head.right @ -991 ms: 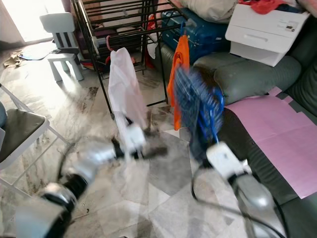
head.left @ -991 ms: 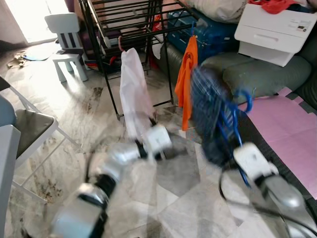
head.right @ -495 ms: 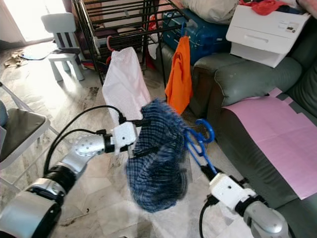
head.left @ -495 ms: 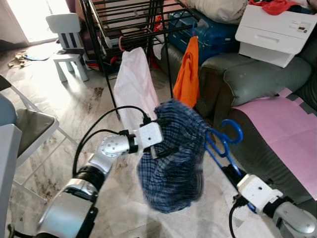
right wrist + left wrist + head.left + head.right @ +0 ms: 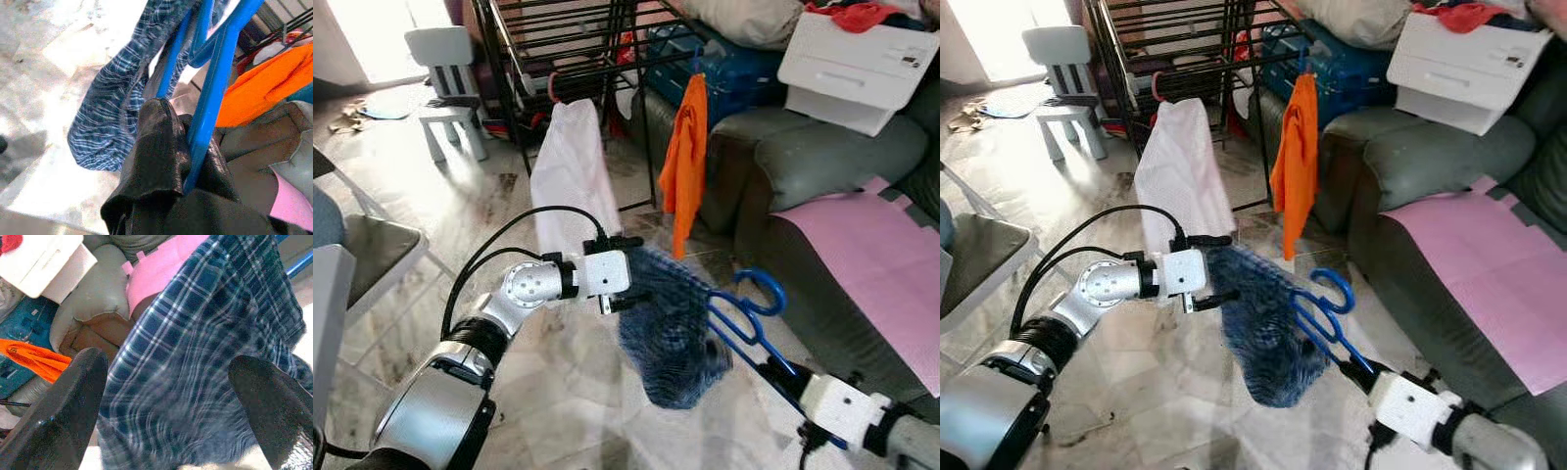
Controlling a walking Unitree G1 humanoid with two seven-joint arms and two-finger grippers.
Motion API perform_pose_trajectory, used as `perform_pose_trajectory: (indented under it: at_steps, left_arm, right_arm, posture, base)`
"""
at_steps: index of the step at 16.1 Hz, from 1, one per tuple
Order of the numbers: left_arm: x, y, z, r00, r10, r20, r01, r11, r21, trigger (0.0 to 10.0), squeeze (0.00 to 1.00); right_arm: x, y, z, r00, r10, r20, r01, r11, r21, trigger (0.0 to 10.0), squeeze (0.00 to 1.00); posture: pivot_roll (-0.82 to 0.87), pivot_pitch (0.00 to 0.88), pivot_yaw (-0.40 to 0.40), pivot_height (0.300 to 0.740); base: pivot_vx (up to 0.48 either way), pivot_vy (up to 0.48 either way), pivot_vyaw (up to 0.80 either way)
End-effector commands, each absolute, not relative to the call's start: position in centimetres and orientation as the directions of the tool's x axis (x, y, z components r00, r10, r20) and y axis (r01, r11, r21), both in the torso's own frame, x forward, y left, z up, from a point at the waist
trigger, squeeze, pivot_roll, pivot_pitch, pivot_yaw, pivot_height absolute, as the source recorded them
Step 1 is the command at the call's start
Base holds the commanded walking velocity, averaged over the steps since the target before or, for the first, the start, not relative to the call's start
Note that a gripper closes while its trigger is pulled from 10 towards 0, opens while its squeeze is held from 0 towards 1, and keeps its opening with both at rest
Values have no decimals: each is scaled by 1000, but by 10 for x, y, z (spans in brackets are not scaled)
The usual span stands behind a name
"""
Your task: Hang hanger
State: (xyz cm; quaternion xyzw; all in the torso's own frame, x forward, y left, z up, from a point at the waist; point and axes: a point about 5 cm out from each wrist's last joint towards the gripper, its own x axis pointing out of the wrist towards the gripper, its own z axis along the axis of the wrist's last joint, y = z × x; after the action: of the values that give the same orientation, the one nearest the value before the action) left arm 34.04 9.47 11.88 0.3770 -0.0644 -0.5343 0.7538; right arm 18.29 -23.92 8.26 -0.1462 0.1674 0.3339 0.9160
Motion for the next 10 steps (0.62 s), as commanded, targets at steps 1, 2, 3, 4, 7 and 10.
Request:
perform_pose_trajectory:
  at_steps: [1,2,3,4,7,10]
  left_arm:
    - [341,97,121,416,-850,-324,744,112,659,10000,1000]
    - [340,97,119,411,-847,-337,740,94,666,10000,1000]
    - [340,97,119,411,-846,-340,739,90,668,10000,1000]
    - [340,97,119,411,-845,-341,738,89,668,10000,1000]
    - [337,97,113,373,-844,-386,756,35,653,10000,1000]
    - [334,96,108,333,-842,-424,777,-9,630,0,0]
  right_arm:
    - [183,-235,90,696,604,-388,-696,701,-157,10000,0]
    - [181,-234,91,668,625,-404,-722,676,-149,10000,0]
    - [180,-234,91,658,632,-410,-731,667,-146,10000,0]
    - [179,-233,91,646,638,-419,-742,653,-149,10000,0]
    - [178,-233,95,593,670,-448,-788,596,-151,10000,0]
    - [180,-233,98,562,682,-468,-814,556,-168,10000,0]
  posture:
    - [-25,0,44,740]
    - [-24,0,44,740]
    - [-23,0,44,740]
    - [-23,0,44,740]
    - [-24,0,44,740]
    - [-24,0,44,740]
  base:
    - [0,0,0]
    - [0,0,0]
    - [0,0,0]
    - [0,0,0]
    - [0,0,0]
    - [0,0,0]
